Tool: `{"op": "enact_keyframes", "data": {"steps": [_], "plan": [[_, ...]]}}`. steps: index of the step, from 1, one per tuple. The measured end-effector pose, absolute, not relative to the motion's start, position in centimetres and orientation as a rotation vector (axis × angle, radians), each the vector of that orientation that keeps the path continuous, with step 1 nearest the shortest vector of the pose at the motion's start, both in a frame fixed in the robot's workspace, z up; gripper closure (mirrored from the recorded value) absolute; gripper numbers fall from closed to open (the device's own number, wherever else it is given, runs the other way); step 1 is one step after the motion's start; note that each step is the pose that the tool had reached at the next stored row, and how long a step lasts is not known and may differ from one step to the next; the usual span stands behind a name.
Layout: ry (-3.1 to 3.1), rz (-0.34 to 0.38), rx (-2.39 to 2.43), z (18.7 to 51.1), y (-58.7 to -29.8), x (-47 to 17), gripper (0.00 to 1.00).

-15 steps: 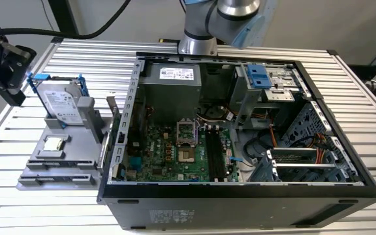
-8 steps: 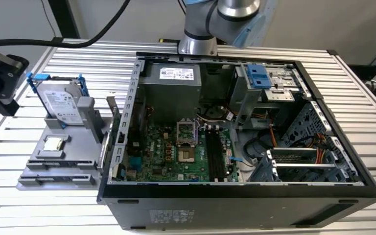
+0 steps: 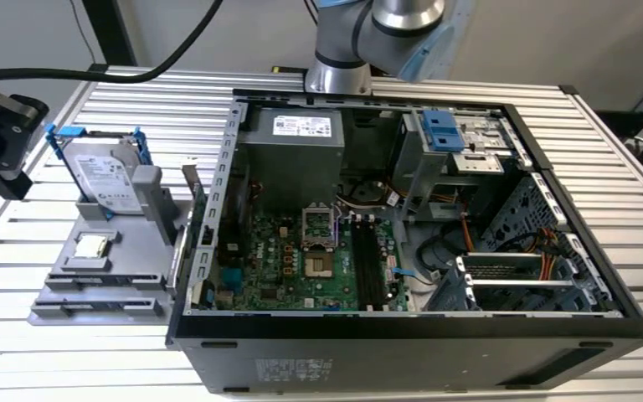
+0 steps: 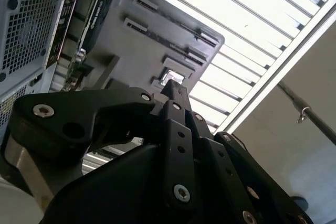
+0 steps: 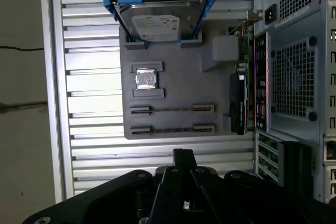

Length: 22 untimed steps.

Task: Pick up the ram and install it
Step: 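Reach for the ram, then pick up the ram and move it above insertion slot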

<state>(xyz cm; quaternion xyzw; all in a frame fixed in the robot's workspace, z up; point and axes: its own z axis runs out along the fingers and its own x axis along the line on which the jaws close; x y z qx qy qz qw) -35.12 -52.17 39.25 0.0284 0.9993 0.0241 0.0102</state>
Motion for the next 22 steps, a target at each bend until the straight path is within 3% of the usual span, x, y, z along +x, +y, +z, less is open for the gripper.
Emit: {"op": "enact_keyframes", "data": {"steps": [22], "plan": [[3.113, 0.079, -0.285, 39.25, -52.18, -35.12, 1.0]]}}
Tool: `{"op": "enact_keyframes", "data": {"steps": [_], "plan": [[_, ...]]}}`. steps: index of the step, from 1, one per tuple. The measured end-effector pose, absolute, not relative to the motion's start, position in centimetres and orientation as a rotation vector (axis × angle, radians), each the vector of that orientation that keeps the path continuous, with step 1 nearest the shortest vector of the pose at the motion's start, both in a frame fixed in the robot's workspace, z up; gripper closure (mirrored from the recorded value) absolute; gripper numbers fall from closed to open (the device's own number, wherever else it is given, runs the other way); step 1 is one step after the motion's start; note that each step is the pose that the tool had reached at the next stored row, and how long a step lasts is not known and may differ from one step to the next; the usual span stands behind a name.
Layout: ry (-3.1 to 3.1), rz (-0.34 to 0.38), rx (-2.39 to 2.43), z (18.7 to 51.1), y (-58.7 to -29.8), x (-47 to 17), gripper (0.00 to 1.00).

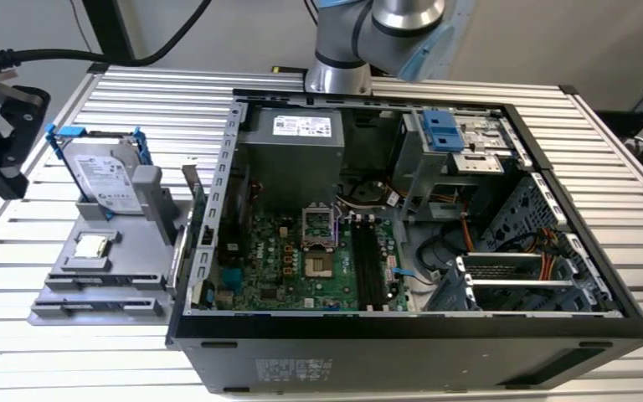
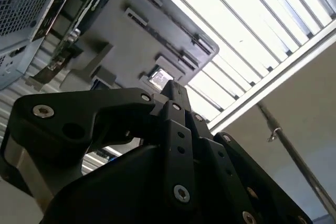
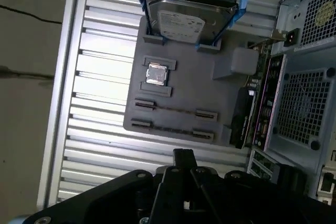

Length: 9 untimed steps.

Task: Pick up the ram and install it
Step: 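Pick up the ram and move it above insertion slot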

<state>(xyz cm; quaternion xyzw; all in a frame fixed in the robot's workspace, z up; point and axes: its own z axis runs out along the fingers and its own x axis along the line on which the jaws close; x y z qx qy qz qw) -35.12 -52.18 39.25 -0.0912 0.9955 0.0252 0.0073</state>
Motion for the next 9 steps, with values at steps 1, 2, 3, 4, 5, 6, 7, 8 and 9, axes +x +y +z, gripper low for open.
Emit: {"op": "enact_keyframes", "data": {"steps": [1, 2, 3, 4, 5, 6, 7, 8, 9], "plan": [[3.111, 0.079, -0.314, 39.25, -52.18, -35.12, 1.0], [3.108, 0.079, -0.343, 39.25, -52.18, -35.12, 1.0], [3.105, 0.079, -0.369, 39.24, -52.18, -35.12, 1.0], [3.103, 0.08, -0.397, 39.25, -52.18, -35.12, 1.0], [3.1, 0.08, -0.423, 39.25, -52.18, -35.12, 1.0], [3.097, 0.08, -0.447, 39.25, -52.18, -35.12, 1.0], [3.094, 0.08, -0.468, 39.24, -52.18, -35.12, 1.0], [3.091, 0.08, -0.49, 39.25, -52.18, -35.12, 1.0], [3.088, 0.08, -0.509, 39.25, -52.18, -35.12, 1.0]]}}
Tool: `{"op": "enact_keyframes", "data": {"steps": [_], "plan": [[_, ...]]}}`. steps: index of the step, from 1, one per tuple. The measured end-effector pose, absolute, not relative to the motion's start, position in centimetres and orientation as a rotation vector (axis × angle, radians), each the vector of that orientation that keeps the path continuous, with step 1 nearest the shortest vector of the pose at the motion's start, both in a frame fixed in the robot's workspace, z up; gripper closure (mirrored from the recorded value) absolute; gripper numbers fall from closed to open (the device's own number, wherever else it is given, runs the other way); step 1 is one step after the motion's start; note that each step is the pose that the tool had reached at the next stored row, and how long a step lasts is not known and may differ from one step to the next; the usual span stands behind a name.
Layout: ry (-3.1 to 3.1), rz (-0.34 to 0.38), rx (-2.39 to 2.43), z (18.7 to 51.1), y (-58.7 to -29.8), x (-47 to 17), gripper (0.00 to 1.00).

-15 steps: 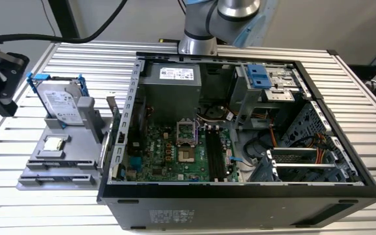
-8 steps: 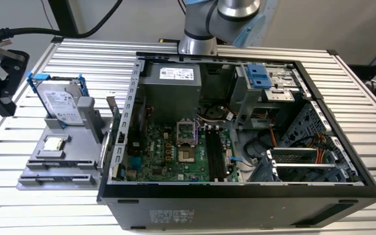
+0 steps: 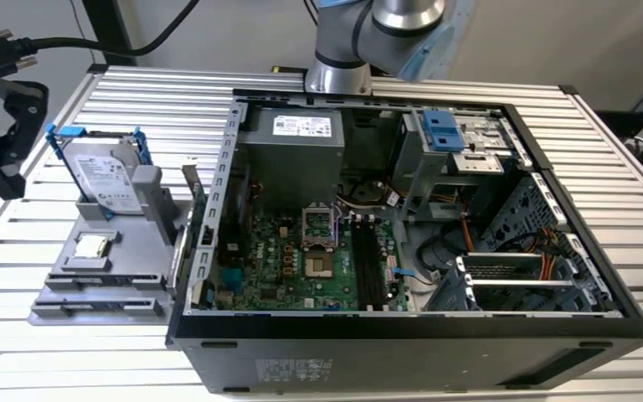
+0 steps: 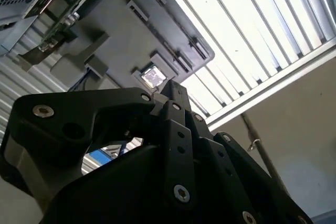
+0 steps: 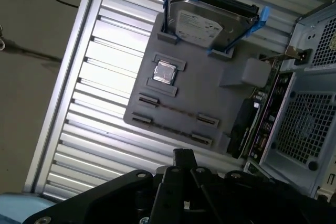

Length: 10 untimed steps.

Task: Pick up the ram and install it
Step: 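Pick up the ram and move it above insertion slot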

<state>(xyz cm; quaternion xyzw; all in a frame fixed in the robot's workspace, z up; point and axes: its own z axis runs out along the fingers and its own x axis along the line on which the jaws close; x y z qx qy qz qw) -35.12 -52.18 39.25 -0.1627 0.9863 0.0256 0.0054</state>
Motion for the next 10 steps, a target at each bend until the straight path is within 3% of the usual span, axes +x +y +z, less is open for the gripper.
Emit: {"op": "enact_keyframes", "data": {"steps": [10], "plan": [[3.066, 0.081, -0.639, 39.25, -52.18, -35.12, 1.0]]}}
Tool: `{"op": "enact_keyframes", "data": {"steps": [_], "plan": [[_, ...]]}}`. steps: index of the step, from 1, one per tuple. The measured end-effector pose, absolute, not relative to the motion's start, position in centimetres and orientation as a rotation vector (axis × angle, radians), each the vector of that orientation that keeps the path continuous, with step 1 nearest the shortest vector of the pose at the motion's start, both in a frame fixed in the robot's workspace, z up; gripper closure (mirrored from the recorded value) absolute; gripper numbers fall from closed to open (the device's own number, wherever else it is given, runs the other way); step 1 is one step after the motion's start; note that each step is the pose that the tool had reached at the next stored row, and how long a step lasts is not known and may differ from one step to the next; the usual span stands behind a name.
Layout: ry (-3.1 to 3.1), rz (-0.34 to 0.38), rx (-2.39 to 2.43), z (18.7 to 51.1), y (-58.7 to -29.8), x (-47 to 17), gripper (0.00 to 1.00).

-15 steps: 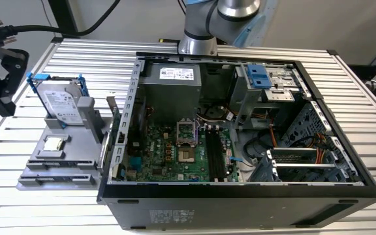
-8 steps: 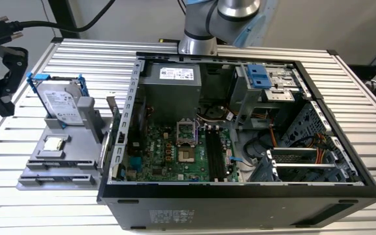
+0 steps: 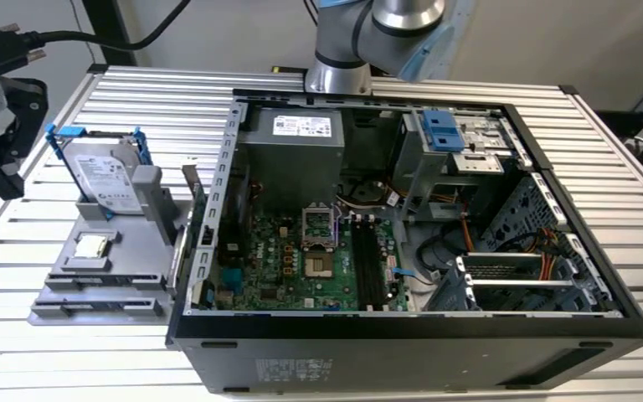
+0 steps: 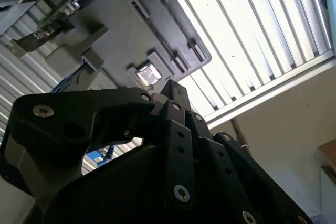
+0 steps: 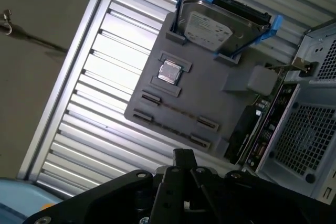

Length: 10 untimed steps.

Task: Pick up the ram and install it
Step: 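Pick up the ram and move it above insertion slot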

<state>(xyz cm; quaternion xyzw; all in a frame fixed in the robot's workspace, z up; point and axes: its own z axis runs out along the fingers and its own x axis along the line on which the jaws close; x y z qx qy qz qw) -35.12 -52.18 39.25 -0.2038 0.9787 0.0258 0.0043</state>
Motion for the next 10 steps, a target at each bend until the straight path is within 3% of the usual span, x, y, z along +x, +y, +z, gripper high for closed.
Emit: {"op": "enact_keyframes", "data": {"steps": [10], "plan": [[3.049, 0.081, -0.721, 39.26, -52.18, -35.12, 1.0]]}}
